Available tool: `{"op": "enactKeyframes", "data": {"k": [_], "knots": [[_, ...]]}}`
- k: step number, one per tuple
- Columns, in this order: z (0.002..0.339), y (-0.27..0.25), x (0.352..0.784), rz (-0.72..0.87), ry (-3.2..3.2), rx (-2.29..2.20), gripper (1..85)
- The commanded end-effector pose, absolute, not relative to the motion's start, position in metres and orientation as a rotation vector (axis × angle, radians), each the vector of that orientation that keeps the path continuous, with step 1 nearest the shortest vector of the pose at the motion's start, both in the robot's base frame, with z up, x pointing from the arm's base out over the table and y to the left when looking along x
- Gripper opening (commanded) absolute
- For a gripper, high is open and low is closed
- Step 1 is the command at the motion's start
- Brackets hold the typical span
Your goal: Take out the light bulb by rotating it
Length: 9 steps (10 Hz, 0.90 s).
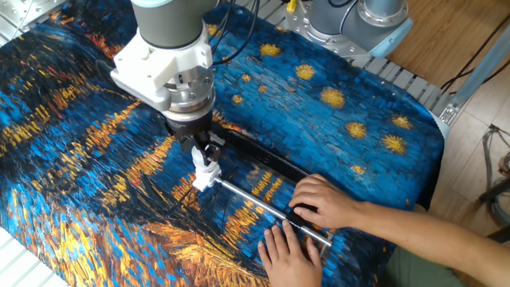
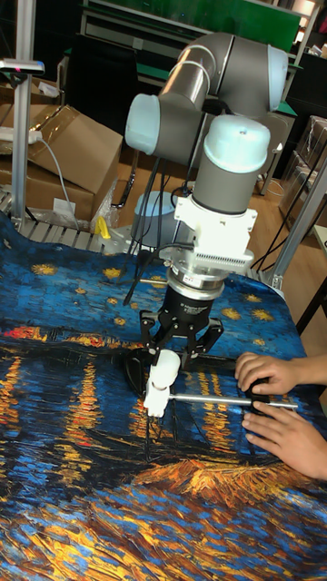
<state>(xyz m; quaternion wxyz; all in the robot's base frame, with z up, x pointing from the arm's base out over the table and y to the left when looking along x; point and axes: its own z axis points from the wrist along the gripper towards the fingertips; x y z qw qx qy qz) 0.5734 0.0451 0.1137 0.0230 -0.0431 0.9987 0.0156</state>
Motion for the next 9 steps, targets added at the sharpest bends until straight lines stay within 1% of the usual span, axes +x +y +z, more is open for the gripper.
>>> {"op": "enactKeyframes", "data": {"k": [1,4,7,9], "knots": [[0.1119,0.0484,0.5701,0.087,3.098,-0.133,50.3],[0.1109,0.0487,0.5654,0.112,3.09,-0.137,50.3],[0.1109,0.0456,0.5634,0.098,3.09,-0.151,50.3],[0.1109,0.0454,0.5602,0.099,3.099,-0.157,52.0]]}}
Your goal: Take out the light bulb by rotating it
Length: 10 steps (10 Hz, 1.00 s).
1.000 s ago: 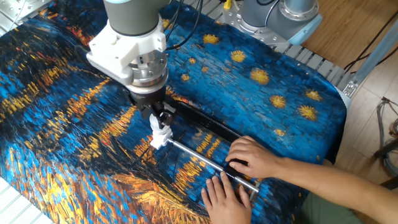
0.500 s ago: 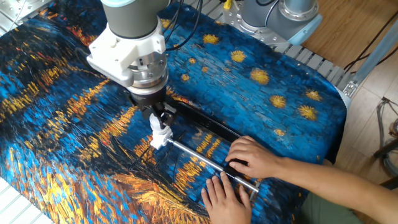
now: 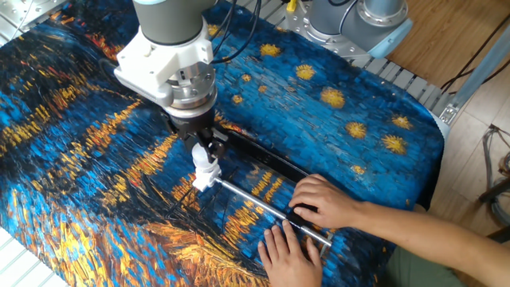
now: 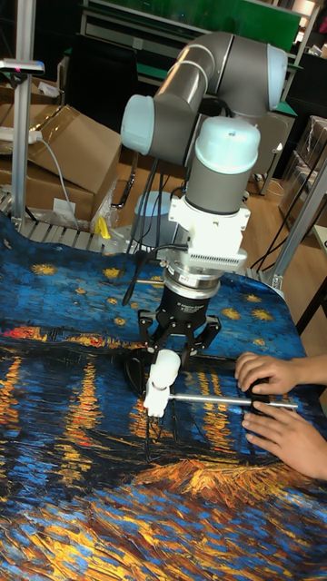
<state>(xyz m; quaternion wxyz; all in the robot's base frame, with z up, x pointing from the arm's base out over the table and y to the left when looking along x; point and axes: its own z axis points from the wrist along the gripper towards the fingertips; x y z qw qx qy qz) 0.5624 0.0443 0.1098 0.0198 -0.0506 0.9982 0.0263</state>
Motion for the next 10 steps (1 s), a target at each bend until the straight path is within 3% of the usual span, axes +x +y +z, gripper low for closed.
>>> {"op": "enactKeyframes", "data": {"k": [1,10], "knots": [[0.1104,0.0463,0.5597,0.106,3.098,-0.157,52.7],[0.101,0.0493,0.564,0.138,3.053,-0.173,52.3]]}}
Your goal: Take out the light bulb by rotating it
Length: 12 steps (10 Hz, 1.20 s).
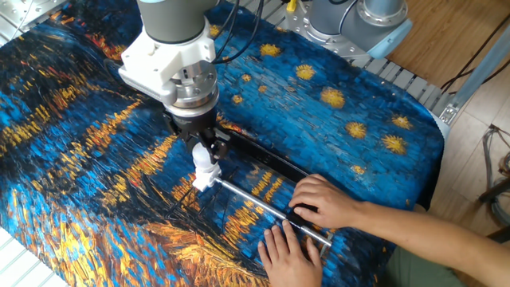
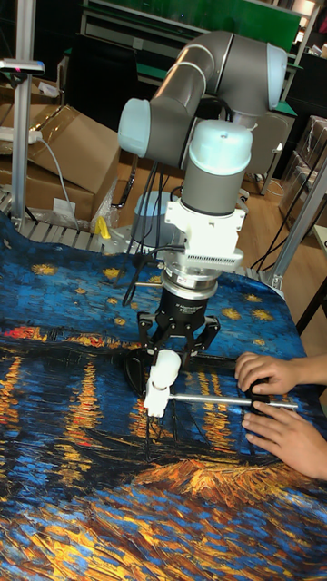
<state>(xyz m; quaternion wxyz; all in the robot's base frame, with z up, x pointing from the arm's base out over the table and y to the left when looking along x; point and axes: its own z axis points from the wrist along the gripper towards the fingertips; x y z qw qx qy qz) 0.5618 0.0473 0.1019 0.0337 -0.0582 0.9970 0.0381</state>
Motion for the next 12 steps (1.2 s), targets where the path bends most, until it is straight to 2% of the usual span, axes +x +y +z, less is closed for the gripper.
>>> {"op": "enactKeyframes", "data": {"k": [1,7,12], "knots": [[0.0998,0.0493,0.5648,0.137,3.045,-0.172,52.3],[0.0962,0.0443,0.5713,0.104,3.021,-0.203,48.3],[0.0958,0.0416,0.5731,0.084,3.015,-0.215,39.7]]}}
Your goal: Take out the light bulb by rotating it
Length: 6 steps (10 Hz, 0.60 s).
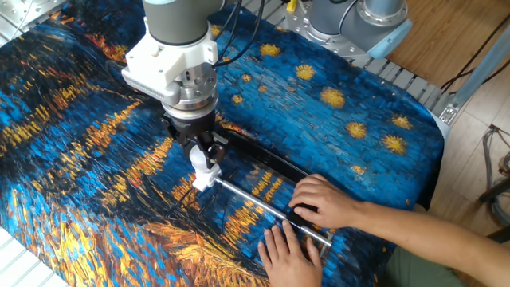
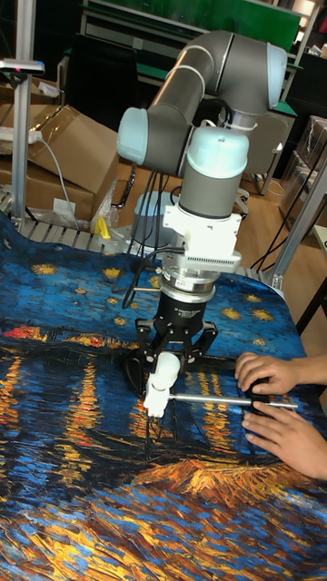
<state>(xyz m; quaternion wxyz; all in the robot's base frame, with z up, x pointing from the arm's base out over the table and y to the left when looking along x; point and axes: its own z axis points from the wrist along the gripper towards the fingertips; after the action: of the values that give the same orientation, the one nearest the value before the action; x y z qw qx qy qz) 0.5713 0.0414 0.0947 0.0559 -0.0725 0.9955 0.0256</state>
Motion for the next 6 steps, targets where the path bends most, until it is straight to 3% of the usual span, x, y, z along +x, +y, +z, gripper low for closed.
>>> {"op": "enactKeyframes", "data": {"k": [1,3,6], "knots": [[0.096,0.039,0.574,0.069,3.013,-0.232,36.3],[0.097,0.036,0.574,0.035,3.014,-0.299,27.7],[0.098,0.029,0.587,-0.048,2.949,-0.469,22.0]]}}
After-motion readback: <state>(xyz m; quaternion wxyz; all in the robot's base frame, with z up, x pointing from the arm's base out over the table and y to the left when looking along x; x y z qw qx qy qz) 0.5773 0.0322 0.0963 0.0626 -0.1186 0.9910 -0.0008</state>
